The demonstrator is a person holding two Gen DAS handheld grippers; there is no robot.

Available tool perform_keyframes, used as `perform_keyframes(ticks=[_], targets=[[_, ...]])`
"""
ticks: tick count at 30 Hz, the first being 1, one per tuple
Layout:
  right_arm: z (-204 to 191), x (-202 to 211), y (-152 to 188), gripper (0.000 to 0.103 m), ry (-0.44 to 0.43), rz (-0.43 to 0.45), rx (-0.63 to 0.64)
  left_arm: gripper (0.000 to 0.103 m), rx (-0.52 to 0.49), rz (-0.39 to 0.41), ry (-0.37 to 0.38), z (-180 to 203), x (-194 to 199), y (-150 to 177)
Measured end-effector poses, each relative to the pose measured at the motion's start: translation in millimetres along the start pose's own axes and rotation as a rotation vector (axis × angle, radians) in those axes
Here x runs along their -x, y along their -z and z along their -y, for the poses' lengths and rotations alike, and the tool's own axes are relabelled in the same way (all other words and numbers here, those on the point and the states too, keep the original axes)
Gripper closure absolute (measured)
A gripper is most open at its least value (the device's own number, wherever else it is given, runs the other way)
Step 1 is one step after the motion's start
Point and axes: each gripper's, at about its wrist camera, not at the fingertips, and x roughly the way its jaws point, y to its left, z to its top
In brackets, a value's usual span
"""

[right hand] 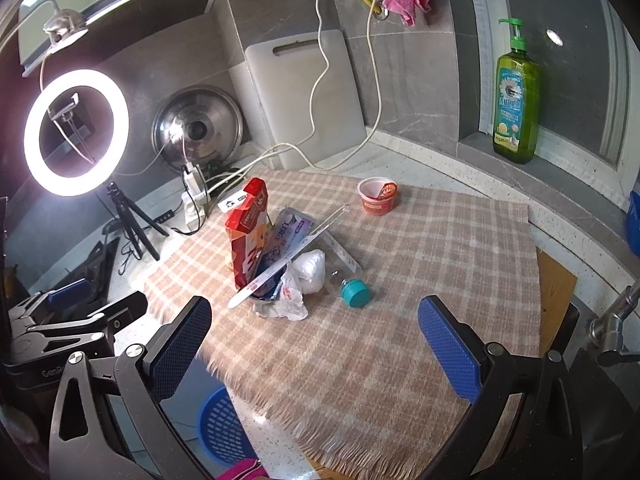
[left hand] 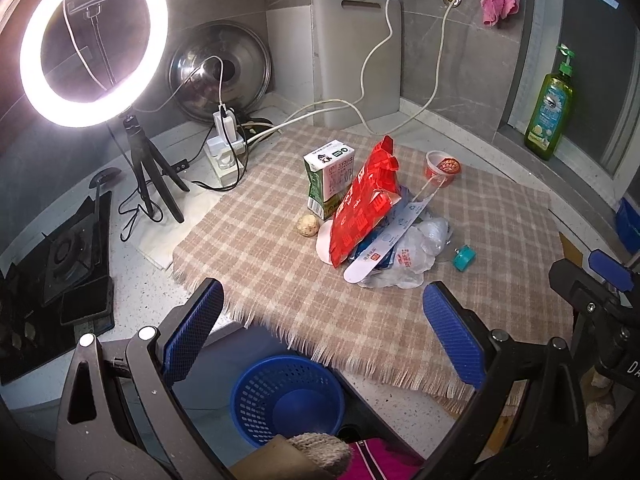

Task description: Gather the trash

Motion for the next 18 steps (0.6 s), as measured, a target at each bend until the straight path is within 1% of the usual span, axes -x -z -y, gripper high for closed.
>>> perform_keyframes(ticks=[7, 8, 13, 14, 18], targets=[[-2.0, 1.5, -1.5, 0.001, -0.010, 0.003, -0.005, 0.001, 0.008, 0.001, -0.005, -9.1, 3.4, 5.0], [-3.3, 2.1, -0.8, 0.001, -0.012, 0.006, -0.003, 0.001, 0.002, -0.002, -0.009, -6.2, 2.1, 0.3], [-7.2, 1.4, 0.8, 0.001, -0.022, 0.012, 0.007, 0.001, 0.003, -0.004, -0.010, -8.8, 3.7, 5.3], [-8.1, 1.2, 0.4, 0.001, -0.022, 0.015, 0.009, 0.001, 0.003, -0.007, -0.008, -7.2, 2.1, 0.1], [-7.6, 3.0, 0.3, 0.001, -0.025, 0.022, 0.013, 0.001, -0.008, -0.008, -0.007, -7.0, 4.1, 2.2]])
